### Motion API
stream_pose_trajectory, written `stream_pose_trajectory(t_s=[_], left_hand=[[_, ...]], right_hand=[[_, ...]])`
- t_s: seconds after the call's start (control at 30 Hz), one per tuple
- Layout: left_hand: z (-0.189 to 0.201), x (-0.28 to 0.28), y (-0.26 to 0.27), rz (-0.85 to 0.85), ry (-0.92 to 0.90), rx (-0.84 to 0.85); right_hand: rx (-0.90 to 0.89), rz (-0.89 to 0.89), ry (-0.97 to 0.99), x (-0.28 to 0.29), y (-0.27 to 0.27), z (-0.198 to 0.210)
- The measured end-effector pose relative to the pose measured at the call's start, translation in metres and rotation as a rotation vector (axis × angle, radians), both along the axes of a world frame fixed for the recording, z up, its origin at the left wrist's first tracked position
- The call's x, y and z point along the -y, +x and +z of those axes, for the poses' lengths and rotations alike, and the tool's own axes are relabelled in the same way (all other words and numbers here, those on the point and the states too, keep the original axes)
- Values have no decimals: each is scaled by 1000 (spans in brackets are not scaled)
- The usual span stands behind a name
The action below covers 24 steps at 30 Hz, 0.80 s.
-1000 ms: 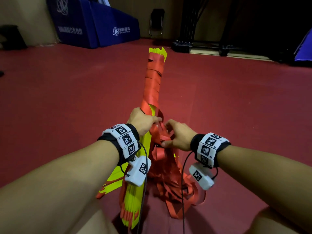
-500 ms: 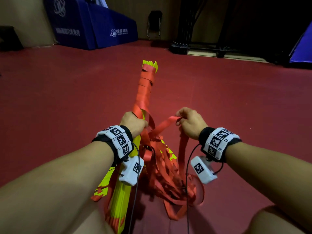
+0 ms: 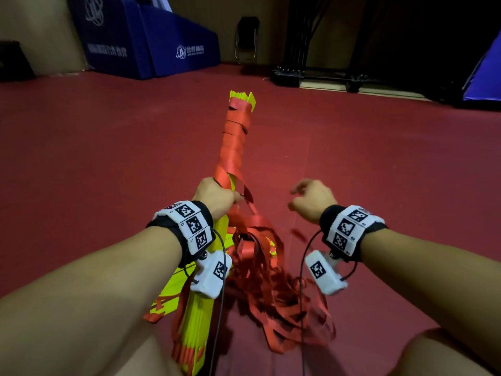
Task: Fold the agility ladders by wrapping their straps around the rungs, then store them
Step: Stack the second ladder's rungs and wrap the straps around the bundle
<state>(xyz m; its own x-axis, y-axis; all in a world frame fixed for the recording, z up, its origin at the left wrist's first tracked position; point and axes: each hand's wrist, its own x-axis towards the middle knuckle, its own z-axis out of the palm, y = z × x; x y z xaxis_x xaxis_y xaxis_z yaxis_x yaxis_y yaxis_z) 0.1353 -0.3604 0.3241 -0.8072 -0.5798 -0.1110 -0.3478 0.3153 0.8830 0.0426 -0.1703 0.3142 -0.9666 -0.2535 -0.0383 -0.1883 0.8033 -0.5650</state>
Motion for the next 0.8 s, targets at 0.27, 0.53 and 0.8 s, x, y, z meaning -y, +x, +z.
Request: stream_pose_trajectory(t_s=[0.27,0.53,0.8], left_hand=[[7,-15,1,-35,57,-63],[4,-9,2,-56,23,-74],[4,-1,0,-2,23,-72]], right_hand=[[-151,612,333,29,39,-16],[-87,582,396,27,31,-19],[73,585,262,21,33,-7]])
